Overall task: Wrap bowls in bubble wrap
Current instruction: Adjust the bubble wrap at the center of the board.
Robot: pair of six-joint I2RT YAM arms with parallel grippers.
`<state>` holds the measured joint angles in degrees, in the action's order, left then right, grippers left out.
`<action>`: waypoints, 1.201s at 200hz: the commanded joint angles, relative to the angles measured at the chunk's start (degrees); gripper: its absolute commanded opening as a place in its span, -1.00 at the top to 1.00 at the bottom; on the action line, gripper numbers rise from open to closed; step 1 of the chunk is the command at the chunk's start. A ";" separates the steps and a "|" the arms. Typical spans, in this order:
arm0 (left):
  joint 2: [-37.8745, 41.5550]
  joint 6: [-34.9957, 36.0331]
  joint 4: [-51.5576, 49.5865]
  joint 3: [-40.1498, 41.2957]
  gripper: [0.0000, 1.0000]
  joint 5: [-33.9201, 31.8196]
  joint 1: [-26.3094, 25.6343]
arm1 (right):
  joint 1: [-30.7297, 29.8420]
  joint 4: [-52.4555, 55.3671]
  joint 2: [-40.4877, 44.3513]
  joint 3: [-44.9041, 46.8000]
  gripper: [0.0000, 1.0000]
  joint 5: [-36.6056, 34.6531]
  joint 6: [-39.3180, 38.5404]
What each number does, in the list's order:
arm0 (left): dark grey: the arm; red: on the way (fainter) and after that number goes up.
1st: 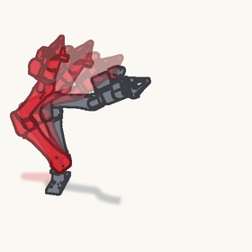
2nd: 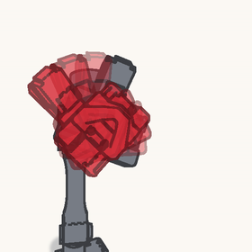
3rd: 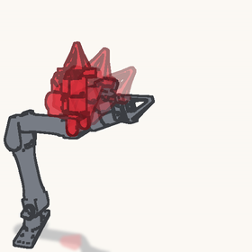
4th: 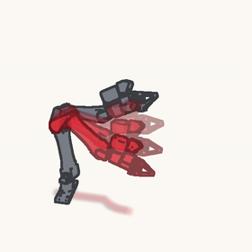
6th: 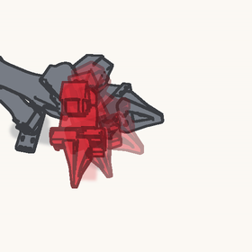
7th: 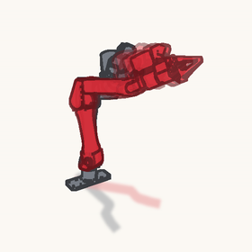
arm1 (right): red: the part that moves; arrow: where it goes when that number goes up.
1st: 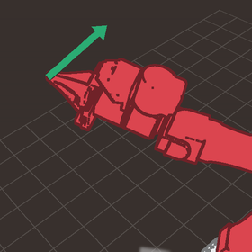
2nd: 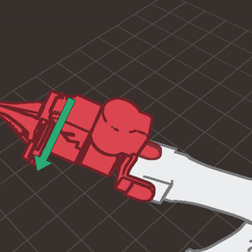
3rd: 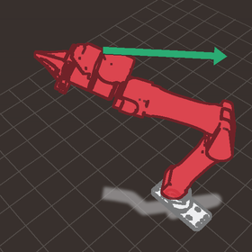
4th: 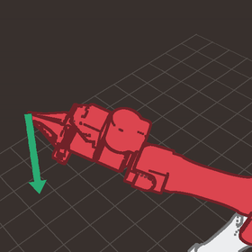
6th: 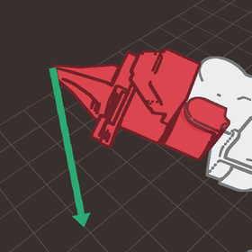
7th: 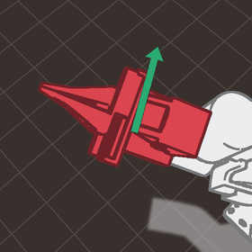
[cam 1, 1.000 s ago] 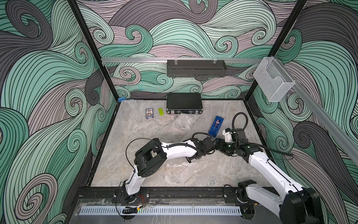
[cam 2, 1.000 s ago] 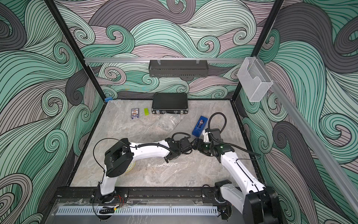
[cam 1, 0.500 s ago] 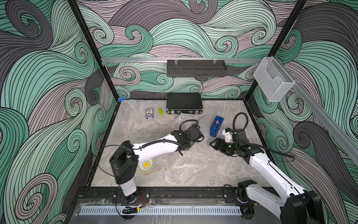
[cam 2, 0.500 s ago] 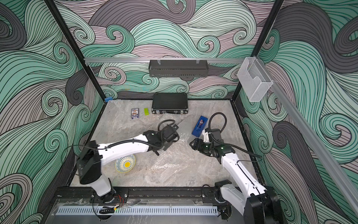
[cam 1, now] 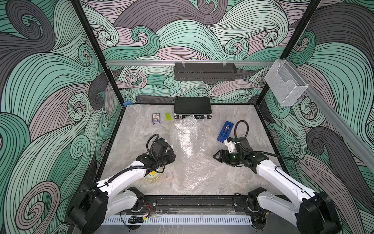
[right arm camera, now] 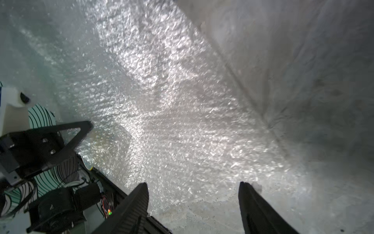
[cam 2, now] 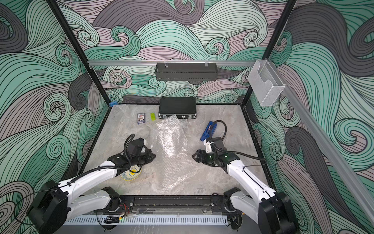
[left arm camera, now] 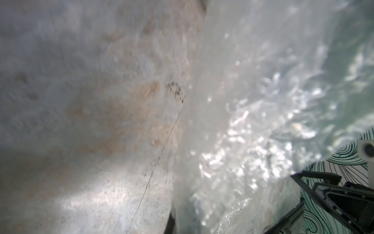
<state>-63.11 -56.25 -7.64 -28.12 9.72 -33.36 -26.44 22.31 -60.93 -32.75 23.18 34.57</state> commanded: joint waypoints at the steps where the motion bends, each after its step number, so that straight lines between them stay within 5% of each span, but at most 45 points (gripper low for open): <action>1: 2.74 -12.38 10.74 1.90 1.00 4.51 0.71 | -6.47 -0.98 -0.24 0.55 -0.49 -5.29 3.80; 40: 6.31 -14.01 5.67 1.04 1.00 5.75 -0.12 | -15.52 -4.35 -5.10 1.83 -0.39 -9.69 6.90; 94: 12.75 -17.89 2.64 7.26 0.94 2.95 -4.81 | -18.57 -0.34 -16.04 -0.98 -0.10 -12.49 3.71; 138: 18.34 -12.29 -11.94 4.28 -0.08 0.81 -4.74 | -12.82 13.12 -10.75 -2.41 -0.03 -22.87 1.17; 196: 24.08 1.60 -26.27 -7.02 -0.44 -10.27 -4.02 | -4.15 21.14 -5.23 -8.14 -0.20 -39.50 0.45; 216: 18.35 5.70 -26.53 -12.06 -0.43 -9.69 -3.74 | -5.21 19.31 -8.42 -13.57 -0.18 -33.58 -3.64; 240: 12.02 9.22 -23.33 -15.70 -0.42 -8.36 -2.96 | -9.42 9.02 -15.43 -16.55 -0.17 -16.93 -8.32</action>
<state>-45.87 -54.19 -30.04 -40.47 2.26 -37.23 -32.45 39.22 -70.39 -46.65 -6.44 31.77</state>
